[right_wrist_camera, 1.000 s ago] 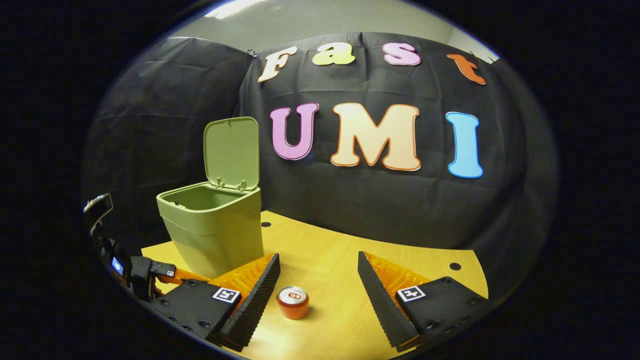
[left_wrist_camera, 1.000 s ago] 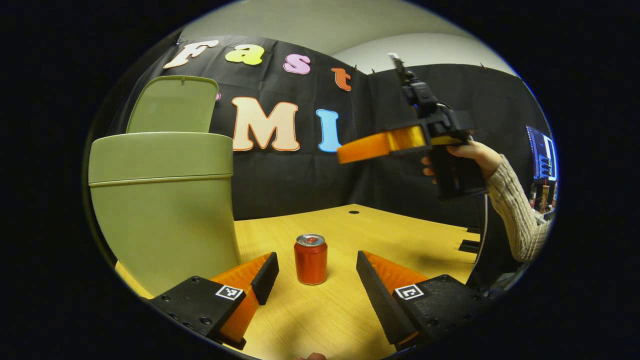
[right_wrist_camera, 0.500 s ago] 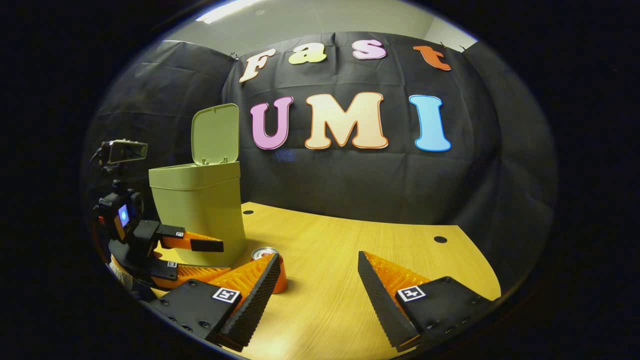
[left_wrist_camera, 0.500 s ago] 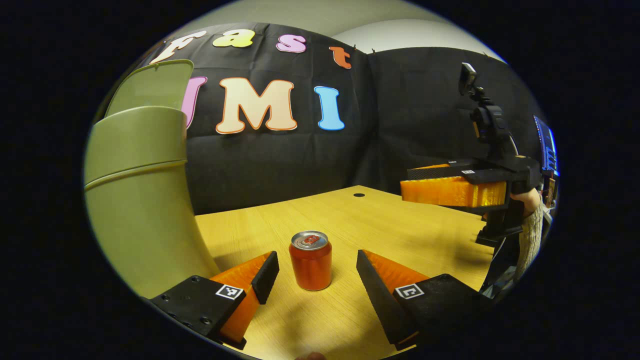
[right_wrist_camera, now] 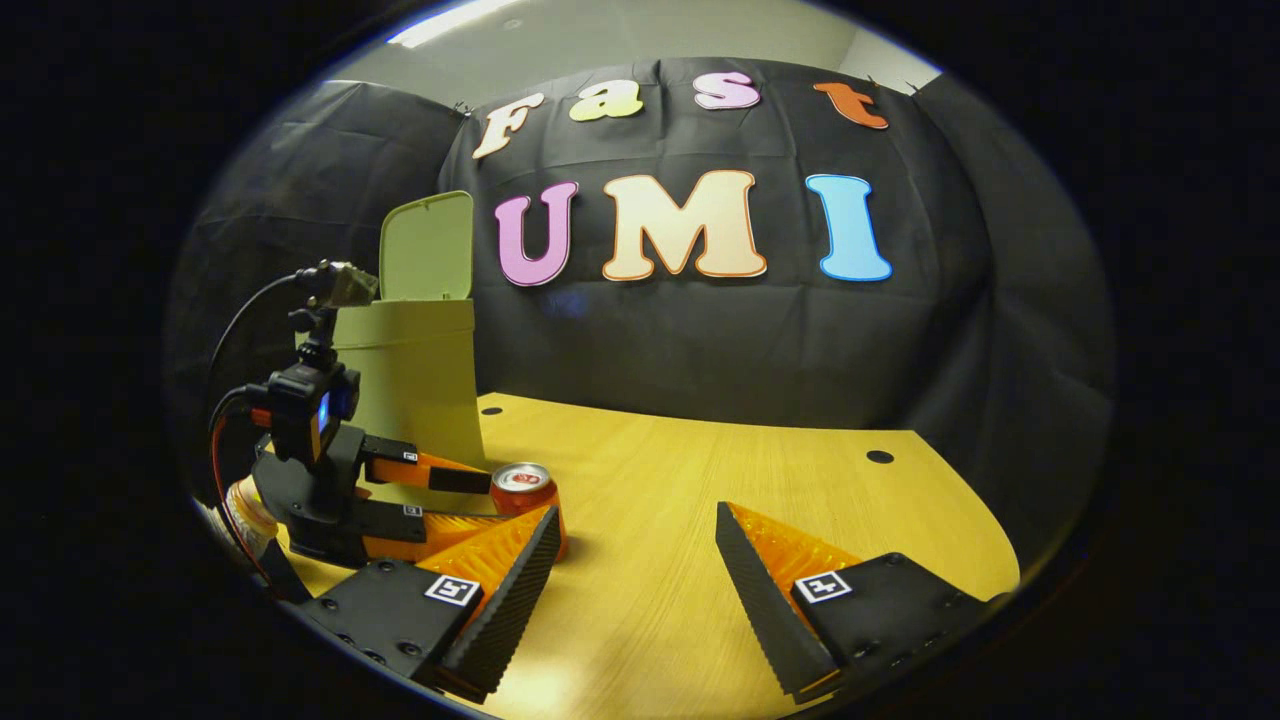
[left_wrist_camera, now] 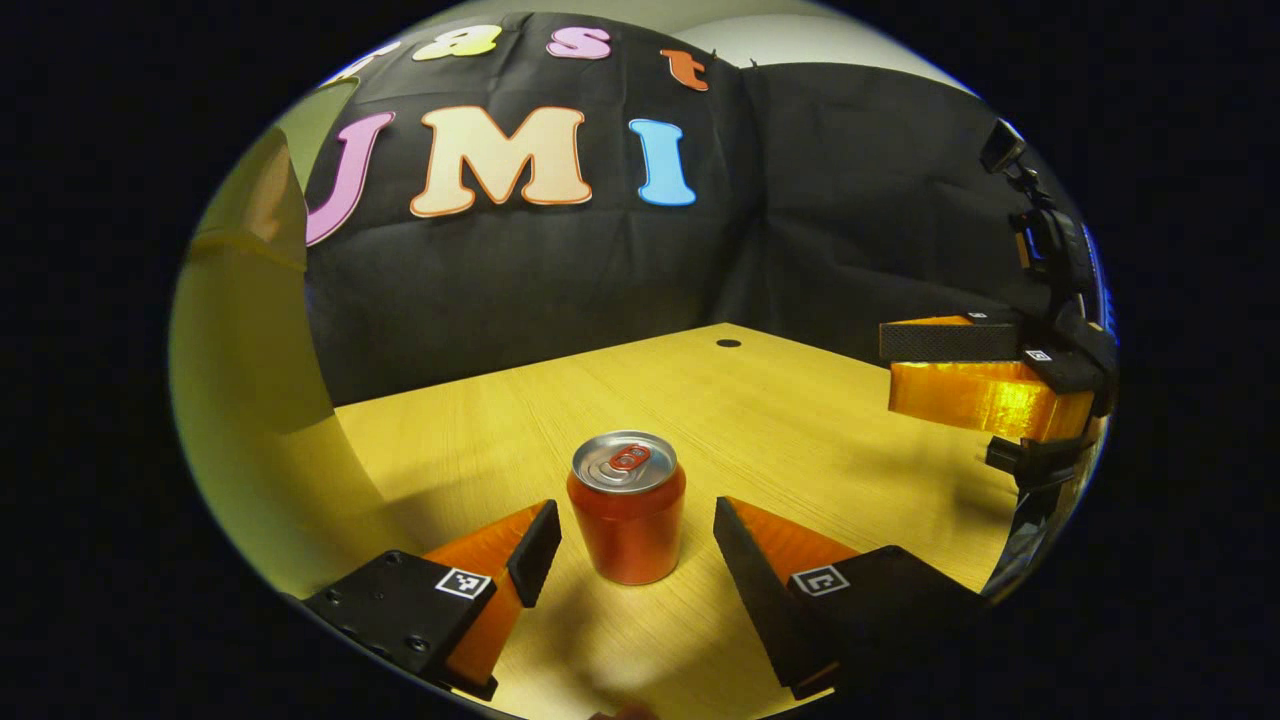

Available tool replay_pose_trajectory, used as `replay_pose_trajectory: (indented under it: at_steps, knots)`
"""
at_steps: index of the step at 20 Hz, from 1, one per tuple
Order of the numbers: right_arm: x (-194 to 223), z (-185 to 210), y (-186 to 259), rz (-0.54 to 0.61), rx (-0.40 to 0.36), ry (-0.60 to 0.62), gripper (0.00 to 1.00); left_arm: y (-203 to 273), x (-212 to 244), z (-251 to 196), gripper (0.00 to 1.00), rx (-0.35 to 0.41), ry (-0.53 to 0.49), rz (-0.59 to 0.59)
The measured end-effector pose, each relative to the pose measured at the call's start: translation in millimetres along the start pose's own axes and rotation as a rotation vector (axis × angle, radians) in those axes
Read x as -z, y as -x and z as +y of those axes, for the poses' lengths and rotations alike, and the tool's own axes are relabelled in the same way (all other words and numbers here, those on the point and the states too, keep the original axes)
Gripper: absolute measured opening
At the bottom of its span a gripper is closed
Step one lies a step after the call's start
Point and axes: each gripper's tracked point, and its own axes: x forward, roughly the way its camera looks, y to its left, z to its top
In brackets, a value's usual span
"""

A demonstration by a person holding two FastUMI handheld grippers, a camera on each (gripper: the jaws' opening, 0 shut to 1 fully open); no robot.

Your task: Press the lid of the desktop garbage bin to open it, pick up the crumpled paper on the desktop and throw it into the bin, then pick up the pop can on the desktop and drop it into the bin, and finally close the garbage bin lid.

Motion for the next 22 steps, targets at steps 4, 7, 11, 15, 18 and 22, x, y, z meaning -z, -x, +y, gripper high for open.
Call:
replay_pose_trajectory:
  at_steps: [4,7,11,15,18,22]
  knots:
    - [11.4,-4.0,0.7,0.009,0.008,-0.011,0.98,-14.1,-1.8,5.4,0.93,-0.014,-0.015,0.037]
    - [17.2,-7.7,-1.5,0.025,0.008,-0.02,0.98,-17.9,5.3,2.9,0.93,-0.017,-0.02,0.062]
    - [22.7,-7.7,-3.8,0.042,0.004,-0.027,0.98,-27.7,15.3,8.6,0.94,-0.036,-0.027,0.109]
    - [21.0,-8.2,-1.2,0.039,0.0,-0.029,0.98,-31.7,22.5,13.5,0.78,-0.042,-0.006,0.137]
    - [18.9,-11.6,-0.5,0.032,0.003,-0.038,0.98,-25.0,17.7,6.2,0.78,-0.025,-0.014,0.131]
    - [12.7,-15.6,5.8,0.018,0.008,-0.068,1.0,1.9,-22.1,-12.5,0.78,-0.002,-0.059,0.057]
